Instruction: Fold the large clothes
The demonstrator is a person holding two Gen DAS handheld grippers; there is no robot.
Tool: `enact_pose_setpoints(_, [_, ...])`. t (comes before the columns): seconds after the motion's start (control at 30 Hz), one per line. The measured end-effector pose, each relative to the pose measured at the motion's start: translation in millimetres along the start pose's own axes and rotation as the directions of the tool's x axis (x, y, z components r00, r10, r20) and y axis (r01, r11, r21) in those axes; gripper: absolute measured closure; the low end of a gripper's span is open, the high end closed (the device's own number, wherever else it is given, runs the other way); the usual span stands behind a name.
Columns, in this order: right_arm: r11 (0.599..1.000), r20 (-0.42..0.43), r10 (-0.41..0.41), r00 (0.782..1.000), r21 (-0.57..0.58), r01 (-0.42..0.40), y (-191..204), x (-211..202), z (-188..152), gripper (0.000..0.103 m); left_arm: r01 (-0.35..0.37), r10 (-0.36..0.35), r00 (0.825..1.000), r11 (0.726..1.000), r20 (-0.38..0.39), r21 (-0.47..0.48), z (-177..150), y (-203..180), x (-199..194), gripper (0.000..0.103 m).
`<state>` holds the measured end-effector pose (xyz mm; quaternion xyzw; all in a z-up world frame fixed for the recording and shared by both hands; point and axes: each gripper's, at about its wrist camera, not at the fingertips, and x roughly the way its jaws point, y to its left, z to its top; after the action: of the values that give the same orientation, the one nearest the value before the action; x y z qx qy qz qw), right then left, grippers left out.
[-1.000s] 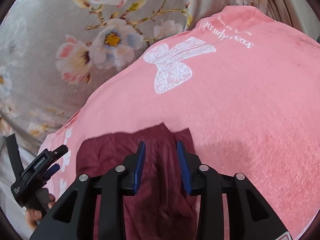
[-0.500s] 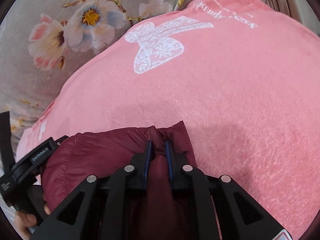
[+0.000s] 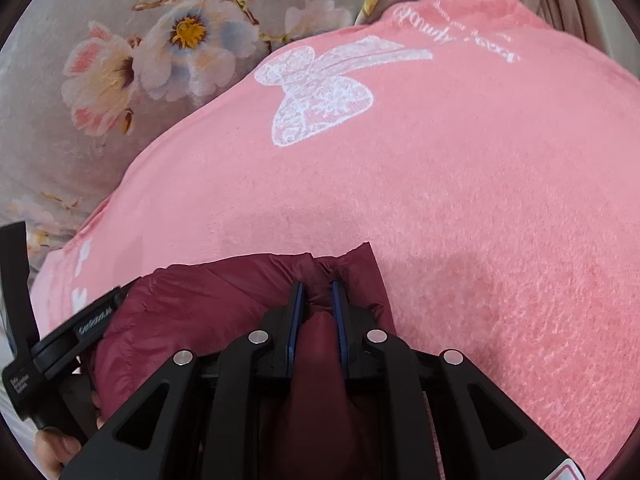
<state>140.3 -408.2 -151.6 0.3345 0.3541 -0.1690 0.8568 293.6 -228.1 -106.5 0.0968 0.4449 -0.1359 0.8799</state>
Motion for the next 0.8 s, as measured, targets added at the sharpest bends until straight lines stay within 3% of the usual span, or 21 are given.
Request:
enact_pose_setpoints(0.03, [1.000,0.001,0.012,1.000,-0.004,-0.012,-1,-10,-1,0.084,0.021,-0.022,1.000,1.000,0.007,0.013,-3,4,-13,0.010])
enact_pose_setpoints(0.17, [0.994,-0.019,0.061,0.998,-0.088,-0.062,-7,-56,-12,0.074,0.096,-0.099,0.994,0.992,0.038,0.081,-22,15,-63,0.009])
enact_pose_setpoints(0.2, [0.993,-0.039,0.066,0.997,-0.097,-0.069,-10,-61,-16,0.063,0.098,-0.101,0.994,0.991,0.036,0.096,-30,18,-73,0.009])
enact_pose_setpoints(0.23, [0.991,-0.070,0.077,0.995,-0.102,-0.084,-14,-63,-22,0.058,0.102,-0.105,0.994,0.989,0.025,0.105,-38,20,-79,0.009])
enact_pose_setpoints(0.33, [0.988,-0.102,0.109,0.989,-0.101,-0.119,-19,-64,-37,0.062,0.126,-0.124,0.992,0.987,-0.029,0.101,-62,20,-78,0.009])
enact_pose_setpoints(0.4, [0.985,-0.100,0.116,0.988,-0.115,-0.127,-18,-64,-47,0.084,0.132,-0.127,0.990,0.987,-0.056,0.088,-78,19,-75,0.009])
enact_pose_setpoints(0.43, [0.986,-0.093,0.114,0.989,-0.113,-0.124,-17,-65,-50,0.087,0.135,-0.130,0.990,0.988,-0.057,0.081,-84,19,-75,0.009])
enact_pose_setpoints(0.53, [0.989,-0.036,0.104,0.994,-0.103,-0.107,-20,-75,-59,0.089,0.132,-0.130,0.991,0.989,-0.043,0.060,-94,23,-77,0.008])
enact_pose_setpoints(0.8, [0.993,-0.037,0.113,0.993,-0.030,-0.114,-29,-63,-66,0.084,0.147,-0.147,0.989,0.989,-0.037,0.017,-102,28,-66,0.005])
